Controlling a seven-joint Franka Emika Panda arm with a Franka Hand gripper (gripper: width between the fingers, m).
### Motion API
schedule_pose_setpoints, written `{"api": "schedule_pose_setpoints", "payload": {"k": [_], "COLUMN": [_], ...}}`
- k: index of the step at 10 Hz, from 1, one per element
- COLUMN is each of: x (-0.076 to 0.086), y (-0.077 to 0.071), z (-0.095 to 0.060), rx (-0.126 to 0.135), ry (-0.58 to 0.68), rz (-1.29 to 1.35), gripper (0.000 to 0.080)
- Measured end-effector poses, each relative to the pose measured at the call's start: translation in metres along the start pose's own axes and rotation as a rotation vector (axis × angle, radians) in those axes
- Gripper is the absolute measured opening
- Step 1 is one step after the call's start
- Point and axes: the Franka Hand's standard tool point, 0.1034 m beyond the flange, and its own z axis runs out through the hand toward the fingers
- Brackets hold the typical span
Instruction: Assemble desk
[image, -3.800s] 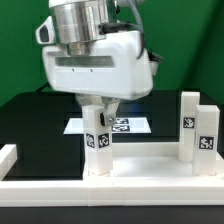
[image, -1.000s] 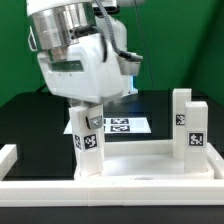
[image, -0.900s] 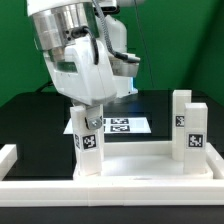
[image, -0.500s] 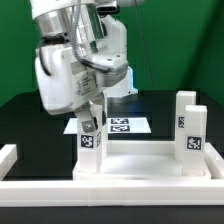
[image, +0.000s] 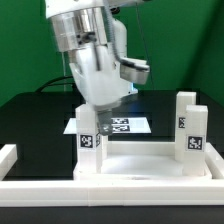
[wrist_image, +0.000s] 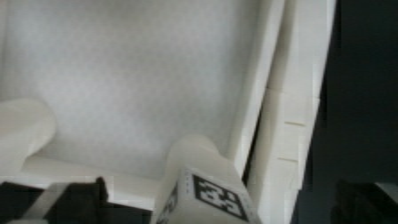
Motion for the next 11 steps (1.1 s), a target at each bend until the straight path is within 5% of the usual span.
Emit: {"api": "schedule_pose_setpoints", "payload": {"k": [4, 7, 9, 10, 11], "x": [0.005, 0.017, 0.018, 0.018, 0.017], "y": [0.002, 0.006, 0.007, 0.007, 0.007], "z": [0.000, -0.017, -0.015, -0.015, -0.015], "rx": [-0.006, -0.076, -0.072, -0.073, -0.071], "ry": [0.005, 0.038, 0.035, 0.035, 0.035], "rz": [-0.308, -0.866, -0.816, -0.816, -0.779], "gripper": [0.0648, 0.0648, 0.0648, 0.0553, 0.0553]}}
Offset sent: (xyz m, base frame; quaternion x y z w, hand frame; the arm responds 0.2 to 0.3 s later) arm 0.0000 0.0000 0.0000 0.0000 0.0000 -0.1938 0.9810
